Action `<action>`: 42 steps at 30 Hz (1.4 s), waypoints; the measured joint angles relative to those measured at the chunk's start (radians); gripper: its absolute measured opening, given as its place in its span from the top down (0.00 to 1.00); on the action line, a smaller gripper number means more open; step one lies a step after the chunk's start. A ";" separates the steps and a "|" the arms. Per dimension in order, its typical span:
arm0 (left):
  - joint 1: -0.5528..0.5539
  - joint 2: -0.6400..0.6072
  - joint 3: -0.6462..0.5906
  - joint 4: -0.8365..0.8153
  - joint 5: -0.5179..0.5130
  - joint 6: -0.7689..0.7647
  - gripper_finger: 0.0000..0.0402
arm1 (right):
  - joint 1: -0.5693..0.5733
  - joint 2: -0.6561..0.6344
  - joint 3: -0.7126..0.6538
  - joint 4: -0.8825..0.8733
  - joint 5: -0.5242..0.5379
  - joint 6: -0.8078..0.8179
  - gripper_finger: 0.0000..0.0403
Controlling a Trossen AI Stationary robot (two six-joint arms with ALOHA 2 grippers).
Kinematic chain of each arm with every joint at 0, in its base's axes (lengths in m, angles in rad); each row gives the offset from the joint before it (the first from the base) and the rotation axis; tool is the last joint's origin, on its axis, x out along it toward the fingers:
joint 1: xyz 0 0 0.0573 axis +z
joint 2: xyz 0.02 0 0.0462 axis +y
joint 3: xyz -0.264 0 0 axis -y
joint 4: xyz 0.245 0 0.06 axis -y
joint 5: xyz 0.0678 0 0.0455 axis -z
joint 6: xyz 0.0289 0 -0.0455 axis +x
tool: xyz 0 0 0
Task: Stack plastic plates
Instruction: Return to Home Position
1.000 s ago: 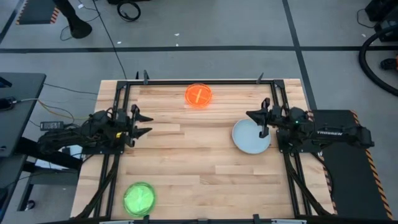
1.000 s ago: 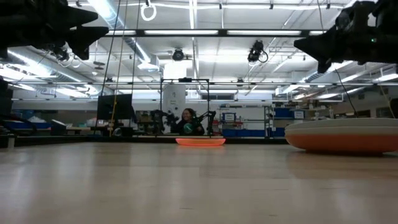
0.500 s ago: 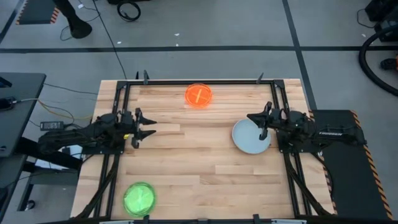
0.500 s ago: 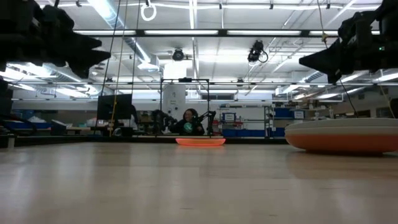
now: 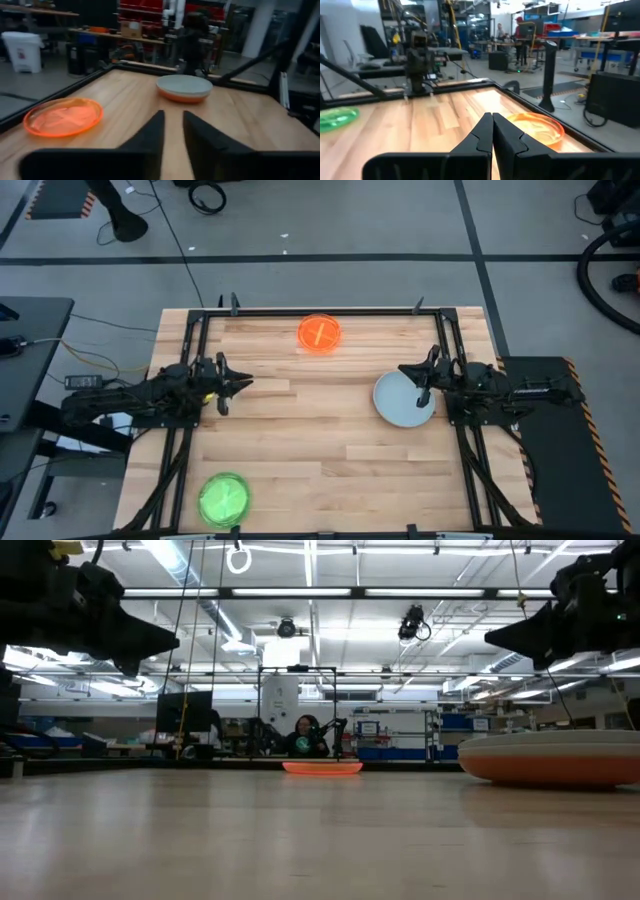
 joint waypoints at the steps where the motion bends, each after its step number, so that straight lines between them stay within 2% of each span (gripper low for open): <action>1: -0.013 0.000 0.000 0.000 0.001 0.009 0.85 | 0.003 0.000 0.000 0.010 -0.003 0.005 0.97; 4: -0.073 0.002 0.000 0.010 0.000 0.012 0.97 | 0.028 0.000 0.000 0.017 -0.005 0.017 0.97; 8: -0.146 0.002 0.000 0.055 -0.128 0.067 0.98 | 0.052 0.000 0.000 0.025 0.025 -0.035 0.97; 10: -0.164 0.002 0.000 0.051 -0.151 0.090 0.98 | 0.054 0.001 0.000 0.026 0.043 -0.039 0.97; 17: -0.182 -0.041 0.009 0.035 -0.149 0.129 0.98 | 0.052 -0.019 0.000 0.081 0.073 -0.085 0.97; 20: -0.166 -0.117 0.034 -0.064 -0.149 0.131 0.98 | 0.064 -0.068 0.000 0.001 0.078 -0.061 0.98; 23: -0.158 -0.116 0.034 -0.139 -0.142 0.101 0.98 | 0.090 -0.080 0.000 -0.066 0.081 -0.005 0.98; 25: -0.155 -0.117 0.029 -0.126 -0.143 0.111 0.98 | 0.111 -0.083 0.000 -0.058 0.094 0.000 0.98; 29: -0.155 -0.107 -0.001 0.004 -0.119 0.169 0.97 | 0.144 -0.080 0.000 -0.049 0.096 0.000 0.98; 33: -0.156 -0.104 -0.001 -0.012 -0.111 0.172 0.97 | 0.155 -0.069 0.000 -0.063 0.080 0.051 0.97; 42: -0.155 -0.101 -0.001 -0.007 -0.113 0.121 0.97 | 0.154 -0.064 0.000 -0.057 0.079 0.046 0.96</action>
